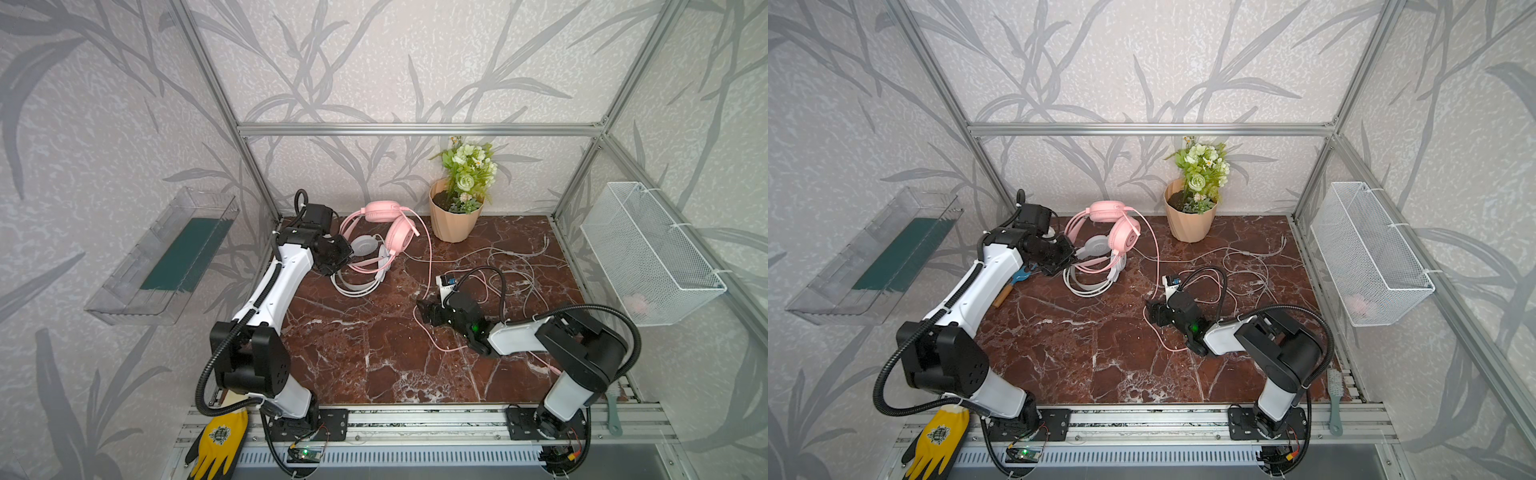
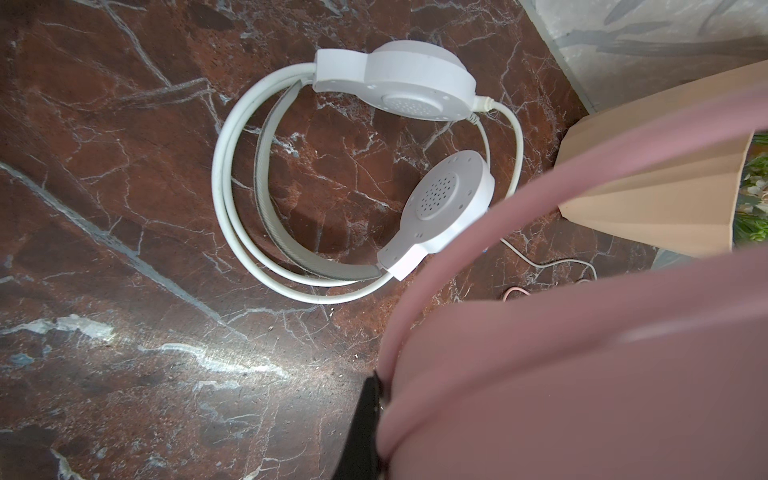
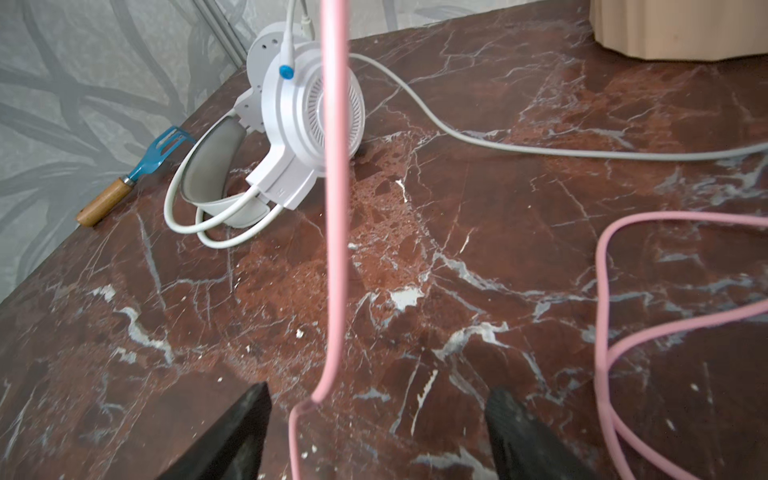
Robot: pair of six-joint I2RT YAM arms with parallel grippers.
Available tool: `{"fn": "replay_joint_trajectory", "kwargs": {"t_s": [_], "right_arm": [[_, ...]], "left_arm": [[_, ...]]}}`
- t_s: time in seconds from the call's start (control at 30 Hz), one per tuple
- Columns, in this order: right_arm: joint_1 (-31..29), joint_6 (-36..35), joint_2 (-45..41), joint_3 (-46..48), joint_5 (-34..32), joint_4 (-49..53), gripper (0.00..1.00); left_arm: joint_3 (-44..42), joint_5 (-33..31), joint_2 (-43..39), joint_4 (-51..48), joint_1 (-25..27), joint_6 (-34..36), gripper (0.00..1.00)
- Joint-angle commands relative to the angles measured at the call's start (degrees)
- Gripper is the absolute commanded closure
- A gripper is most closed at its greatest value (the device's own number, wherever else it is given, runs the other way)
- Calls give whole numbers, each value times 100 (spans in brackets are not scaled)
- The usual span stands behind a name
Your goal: Wrap the headphones
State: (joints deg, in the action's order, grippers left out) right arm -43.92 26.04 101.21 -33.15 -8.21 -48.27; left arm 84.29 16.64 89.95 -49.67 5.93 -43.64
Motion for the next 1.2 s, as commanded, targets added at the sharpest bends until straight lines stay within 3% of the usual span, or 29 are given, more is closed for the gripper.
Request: {"fn": "replay_joint_trajectory", "kwargs": {"t_s": [0.0, 0.1, 0.23, 0.37, 0.5, 0.67, 0.9, 1.17], "right_arm": [[17, 140, 411, -188, -321, -949, 25], [15, 49, 703, -409, -10, -1156, 33], [15, 208, 989, -438, -86, -1597, 43], [15, 240, 1105, -457, -12, -1734, 61], [17, 144, 962, -375, 315, -1532, 82], [10, -220, 392, -219, 797, -707, 100], [-58, -1930, -697, -994, 1800, 2893, 100], [-334, -3469, -1060, -1683, 1917, 5012, 100]], "left_arm": [[134, 198, -342, 217, -13, -110, 100], [127, 189, -364, 203, -16, -119, 100], [128, 186, -382, 213, -14, -142, 100], [110, 214, -356, 254, -18, -202, 100], [125, 179, -339, 315, -19, -286, 100], [167, 61, -287, 367, -13, -465, 100], [158, -170, -242, 385, -14, -593, 100], [203, -319, -215, 405, 4, -643, 100]]}}
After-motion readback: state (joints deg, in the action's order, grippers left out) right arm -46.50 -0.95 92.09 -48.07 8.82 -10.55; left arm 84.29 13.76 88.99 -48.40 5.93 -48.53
